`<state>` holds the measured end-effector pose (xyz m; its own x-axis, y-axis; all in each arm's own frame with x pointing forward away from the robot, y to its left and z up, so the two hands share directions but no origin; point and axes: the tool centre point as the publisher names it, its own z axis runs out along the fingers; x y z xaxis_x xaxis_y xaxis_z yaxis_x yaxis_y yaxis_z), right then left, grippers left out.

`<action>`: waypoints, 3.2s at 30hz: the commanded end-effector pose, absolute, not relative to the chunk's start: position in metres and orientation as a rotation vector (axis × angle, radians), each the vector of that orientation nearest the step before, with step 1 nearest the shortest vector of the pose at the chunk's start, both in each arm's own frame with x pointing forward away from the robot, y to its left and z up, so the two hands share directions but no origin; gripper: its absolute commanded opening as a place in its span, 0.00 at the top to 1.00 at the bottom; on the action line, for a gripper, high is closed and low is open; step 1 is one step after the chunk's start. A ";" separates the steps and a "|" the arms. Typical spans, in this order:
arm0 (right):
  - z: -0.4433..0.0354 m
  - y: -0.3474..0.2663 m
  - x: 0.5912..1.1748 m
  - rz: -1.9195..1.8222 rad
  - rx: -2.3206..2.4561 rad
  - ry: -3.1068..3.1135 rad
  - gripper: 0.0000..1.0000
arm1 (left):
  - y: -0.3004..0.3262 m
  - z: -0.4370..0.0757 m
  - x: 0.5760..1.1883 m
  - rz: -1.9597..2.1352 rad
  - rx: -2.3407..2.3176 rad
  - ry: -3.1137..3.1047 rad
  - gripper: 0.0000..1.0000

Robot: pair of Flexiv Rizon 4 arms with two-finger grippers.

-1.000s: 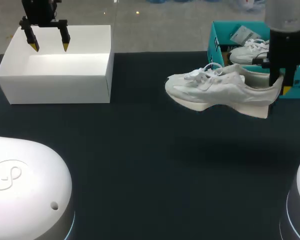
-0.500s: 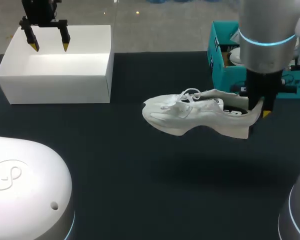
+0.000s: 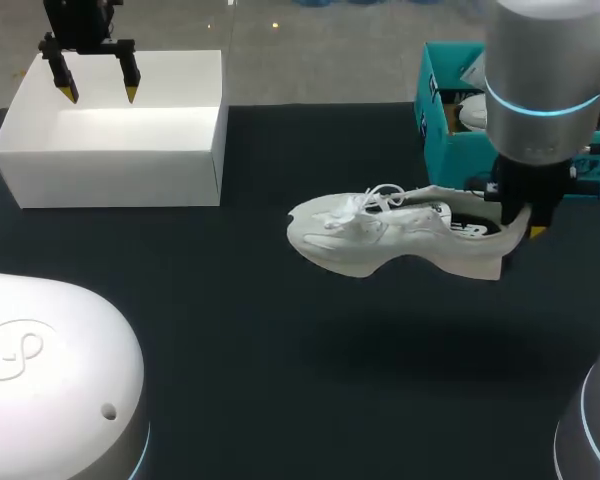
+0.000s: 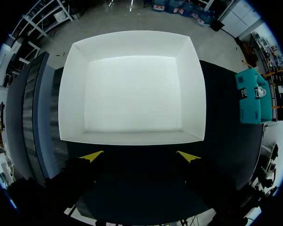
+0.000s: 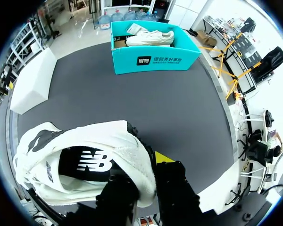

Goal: Take the shoe out of the shoebox, open the shoe tongue, remove and reinsert the insole, then place the shoe into the shoebox

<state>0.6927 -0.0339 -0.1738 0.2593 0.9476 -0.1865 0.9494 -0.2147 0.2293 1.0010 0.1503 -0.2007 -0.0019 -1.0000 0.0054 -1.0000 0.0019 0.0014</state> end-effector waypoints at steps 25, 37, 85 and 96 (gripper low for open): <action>-0.174 -0.035 0.693 -0.003 2.242 1.751 1.00 | 0.150 -0.200 1.001 0.001 2.218 -2.221 0.00; -0.174 -0.035 0.693 -0.003 2.242 1.751 1.00 | 0.150 -0.200 1.001 0.001 2.218 -2.221 0.00; -0.343 0.060 0.679 -0.093 2.025 1.998 1.00 | 0.150 -0.200 1.001 0.001 2.218 -2.221 0.00; -0.385 0.069 0.675 -0.170 1.961 2.044 1.00 | 0.150 -0.200 1.001 0.001 2.218 -2.221 0.00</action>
<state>0.6715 0.0547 -0.3667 -0.0212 0.9610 -0.2759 0.9892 0.0602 0.1336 1.0010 0.1503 -0.2007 -0.0019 -1.0000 0.0054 -1.0000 0.0019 0.0014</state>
